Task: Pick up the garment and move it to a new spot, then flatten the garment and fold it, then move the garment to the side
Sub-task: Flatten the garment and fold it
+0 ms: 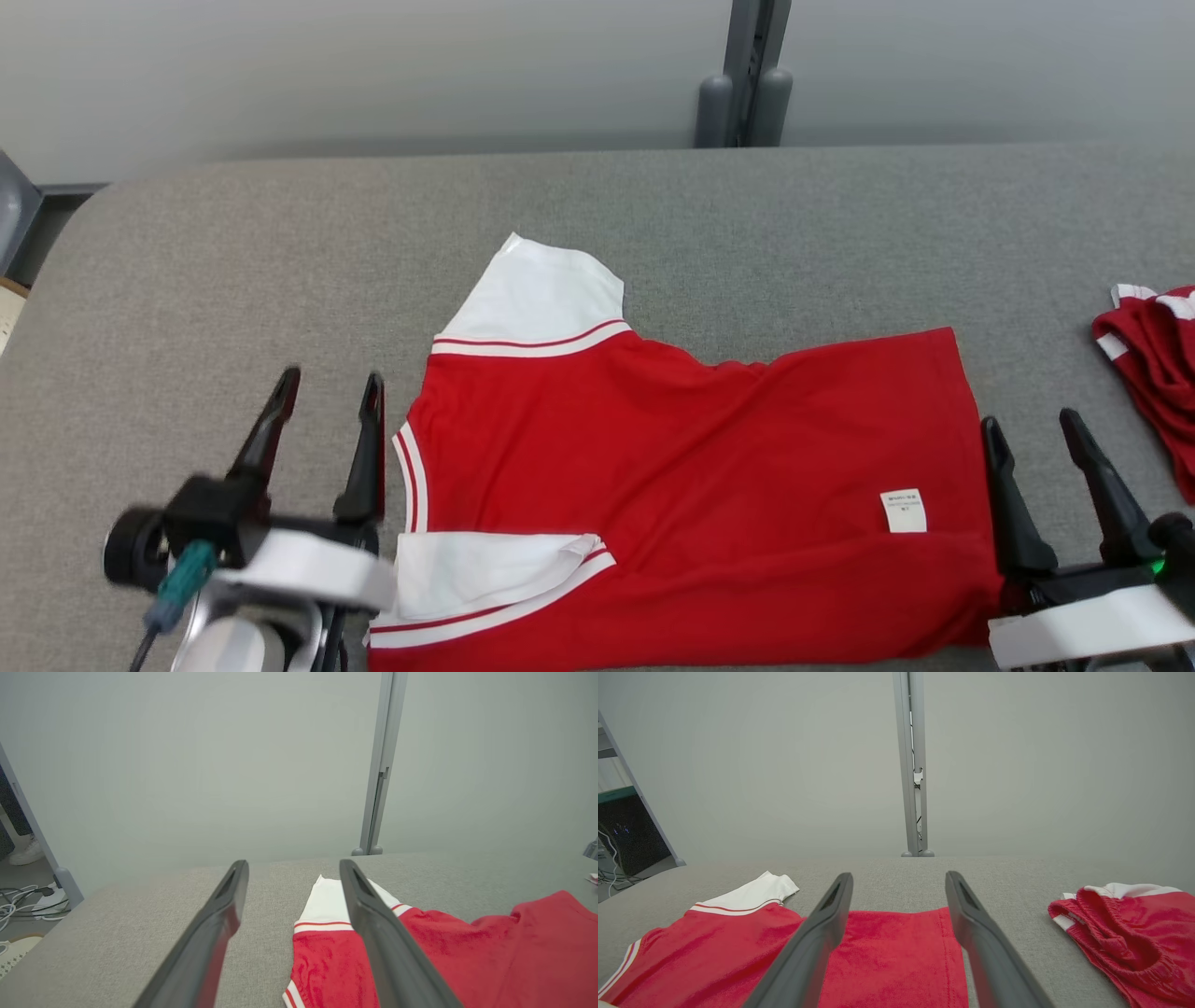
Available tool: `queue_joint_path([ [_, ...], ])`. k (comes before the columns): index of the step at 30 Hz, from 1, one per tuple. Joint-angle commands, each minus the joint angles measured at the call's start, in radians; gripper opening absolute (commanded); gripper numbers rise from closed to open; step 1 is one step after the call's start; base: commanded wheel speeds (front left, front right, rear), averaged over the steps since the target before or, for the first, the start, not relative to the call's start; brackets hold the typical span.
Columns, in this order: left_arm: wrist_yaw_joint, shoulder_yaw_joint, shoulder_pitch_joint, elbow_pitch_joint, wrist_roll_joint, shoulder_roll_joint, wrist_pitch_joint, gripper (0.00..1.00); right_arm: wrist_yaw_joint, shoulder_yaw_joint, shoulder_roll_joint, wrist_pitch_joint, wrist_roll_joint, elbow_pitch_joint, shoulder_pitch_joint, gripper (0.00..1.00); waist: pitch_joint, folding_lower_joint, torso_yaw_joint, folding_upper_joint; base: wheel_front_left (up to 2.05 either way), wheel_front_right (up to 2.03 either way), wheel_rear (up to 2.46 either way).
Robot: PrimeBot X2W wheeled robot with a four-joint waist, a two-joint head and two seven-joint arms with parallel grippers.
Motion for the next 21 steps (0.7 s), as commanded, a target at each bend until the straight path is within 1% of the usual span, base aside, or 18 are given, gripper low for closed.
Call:
queue_joint_path([
  [1,-0.014,-0.008,-0.072,-0.002,0.006,0.006,0.006,1.00,0.000,-0.004,-0.006,-0.002,0.004,-0.012,-0.026,1.00,0.047,0.0000,-0.002,-0.0001,0.00,0.00,0.00],
  [5,-0.051,-0.046,-0.260,0.041,0.014,-0.001,0.061,1.00,0.000,-0.003,-0.009,-0.011,0.010,-0.028,-0.085,1.00,0.137,0.0000,-0.014,-0.0001,0.00,0.00,0.00],
  [8,-0.091,-0.073,-0.415,0.123,0.016,-0.005,0.107,1.00,0.000,0.001,-0.008,-0.018,0.012,-0.032,-0.131,1.00,0.204,0.0000,-0.029,-0.0001,0.00,0.00,0.00],
  [10,-0.119,-0.093,-0.516,0.202,0.018,-0.010,0.134,1.00,0.000,0.003,-0.007,-0.024,0.013,-0.026,-0.156,1.00,0.240,0.0000,-0.039,-0.0001,0.00,0.00,0.00],
  [11,-0.139,-0.103,-0.607,0.285,0.009,-0.018,0.152,1.00,0.000,0.006,-0.004,-0.030,0.014,-0.018,-0.182,1.00,0.271,0.0000,-0.052,-0.0001,0.00,0.00,0.00],
  [12,-0.148,-0.111,-0.650,0.332,0.009,-0.020,0.163,1.00,0.000,0.008,-0.003,-0.033,0.014,-0.013,-0.192,1.00,0.284,0.0000,-0.059,-0.0001,0.00,0.00,0.00],
  [14,-0.162,-0.118,-0.726,0.415,-0.004,-0.033,0.179,1.00,0.000,0.011,0.000,-0.040,0.015,-0.008,-0.209,1.00,0.305,0.0000,-0.074,-0.0001,0.00,0.00,0.00],
  [18,-0.178,-0.132,-0.849,0.598,-0.012,-0.035,0.221,1.00,0.000,0.016,0.007,-0.049,0.013,0.002,-0.231,1.00,0.331,0.0000,-0.103,-0.0001,0.00,0.00,0.00],
  [19,-0.178,-0.132,-0.849,0.598,-0.012,-0.035,0.221,1.00,0.000,0.016,0.007,-0.049,0.013,0.002,-0.231,1.00,0.331,0.0000,-0.103,-0.0001,0.00,0.00,0.00],
  [20,-0.180,-0.133,-0.872,0.646,-0.014,-0.033,0.230,1.00,0.000,0.019,0.008,-0.051,0.014,0.006,-0.235,1.00,0.336,0.0000,-0.111,-0.0001,0.00,0.00,0.00],
  [21,-0.183,-0.134,-0.917,0.725,-0.012,-0.026,0.238,1.00,0.000,0.023,0.010,-0.054,0.016,0.010,-0.243,1.00,0.345,0.0000,-0.126,-0.0001,0.00,0.00,0.00],
])
